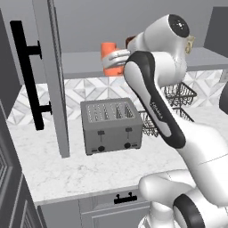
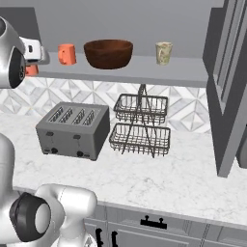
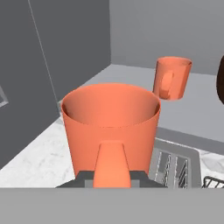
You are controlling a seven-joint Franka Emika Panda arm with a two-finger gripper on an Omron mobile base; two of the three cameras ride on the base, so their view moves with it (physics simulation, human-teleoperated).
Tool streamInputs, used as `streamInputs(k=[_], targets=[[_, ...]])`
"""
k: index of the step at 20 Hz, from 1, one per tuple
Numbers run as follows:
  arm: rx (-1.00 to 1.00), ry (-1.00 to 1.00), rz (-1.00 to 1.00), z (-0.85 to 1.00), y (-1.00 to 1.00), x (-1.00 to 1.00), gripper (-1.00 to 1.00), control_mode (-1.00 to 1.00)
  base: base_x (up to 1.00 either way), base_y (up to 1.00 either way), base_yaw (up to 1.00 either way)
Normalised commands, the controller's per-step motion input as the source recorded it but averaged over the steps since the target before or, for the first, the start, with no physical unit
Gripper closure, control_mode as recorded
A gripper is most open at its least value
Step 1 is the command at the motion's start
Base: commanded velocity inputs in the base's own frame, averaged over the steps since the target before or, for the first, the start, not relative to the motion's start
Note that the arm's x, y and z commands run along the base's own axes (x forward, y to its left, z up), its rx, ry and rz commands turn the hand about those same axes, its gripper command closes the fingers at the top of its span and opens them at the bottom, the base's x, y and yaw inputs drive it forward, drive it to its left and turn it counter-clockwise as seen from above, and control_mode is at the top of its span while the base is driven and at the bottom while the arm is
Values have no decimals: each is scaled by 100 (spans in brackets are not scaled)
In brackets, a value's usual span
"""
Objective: Gather all objects into one cabinet and sort the glasses and bowls to opposite sides.
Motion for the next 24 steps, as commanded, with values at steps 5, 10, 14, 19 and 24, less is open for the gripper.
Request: streamInputs(k=[5,10,14,19,24], targets=[[1,-5,0,0,12,45,100,-100,0,0,0],[2,0,0,0,19,48,100,-100,0,0,0],[1,0,0,-4,35,33,100,-100,0,0,0],[2,0,0,-9,25,36,100,-100,0,0,0],[5,-2,0,-15,4,45,100,-100,0,0,0]])
